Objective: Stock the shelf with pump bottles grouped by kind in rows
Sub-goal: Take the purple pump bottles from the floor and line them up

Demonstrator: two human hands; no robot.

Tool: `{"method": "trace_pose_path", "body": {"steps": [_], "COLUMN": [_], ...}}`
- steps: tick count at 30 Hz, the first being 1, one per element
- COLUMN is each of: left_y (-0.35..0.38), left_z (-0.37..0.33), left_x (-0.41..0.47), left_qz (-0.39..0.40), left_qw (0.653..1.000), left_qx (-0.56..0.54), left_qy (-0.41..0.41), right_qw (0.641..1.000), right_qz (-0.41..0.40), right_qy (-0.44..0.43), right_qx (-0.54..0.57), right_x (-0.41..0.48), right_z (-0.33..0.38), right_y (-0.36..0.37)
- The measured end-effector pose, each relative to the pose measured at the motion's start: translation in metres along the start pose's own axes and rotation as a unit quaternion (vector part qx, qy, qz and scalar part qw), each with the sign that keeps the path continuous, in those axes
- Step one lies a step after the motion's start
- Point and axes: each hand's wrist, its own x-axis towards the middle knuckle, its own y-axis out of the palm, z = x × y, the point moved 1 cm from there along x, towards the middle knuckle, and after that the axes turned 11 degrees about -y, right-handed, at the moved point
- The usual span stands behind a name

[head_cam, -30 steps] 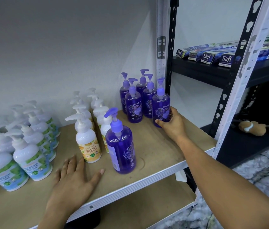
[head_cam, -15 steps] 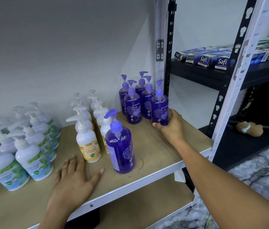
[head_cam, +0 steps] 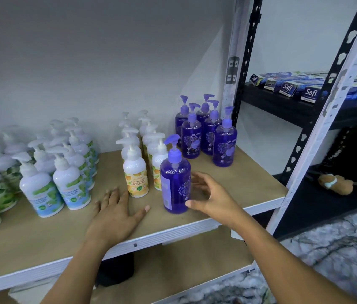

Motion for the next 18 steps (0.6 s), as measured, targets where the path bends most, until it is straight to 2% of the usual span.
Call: {"method": "trace_pose_path", "body": {"steps": [4, 11, 14, 18], "left_y": [-0.009, -0.009, -0.004, -0.001], "left_z": [0.009, 0.015, 0.014, 0.017], "left_x": [0.0, -0.001, -0.002, -0.001], "left_qz": [0.011, 0.014, -0.001, -0.006], "left_qw": [1.0, 0.999, 0.999, 0.999], "left_qx": [-0.004, -0.027, -0.017, -0.021], "left_qy": [0.021, 0.029, 0.032, 0.034], "right_qw": [0.998, 0.997, 0.998, 0.998], "right_qz": [0.051, 0.052, 0.029, -0.049], "right_qy": [-0.005, -0.006, -0.011, -0.008], "right_qx": [0.03, 0.057, 0.051, 0.037], "right_x": [-0.004, 0.009, 0.016, 0.032], "right_z": [0.005, 0.008, 0.004, -0.006], "right_y": [0.012, 0.017, 0.019, 0.016]}}
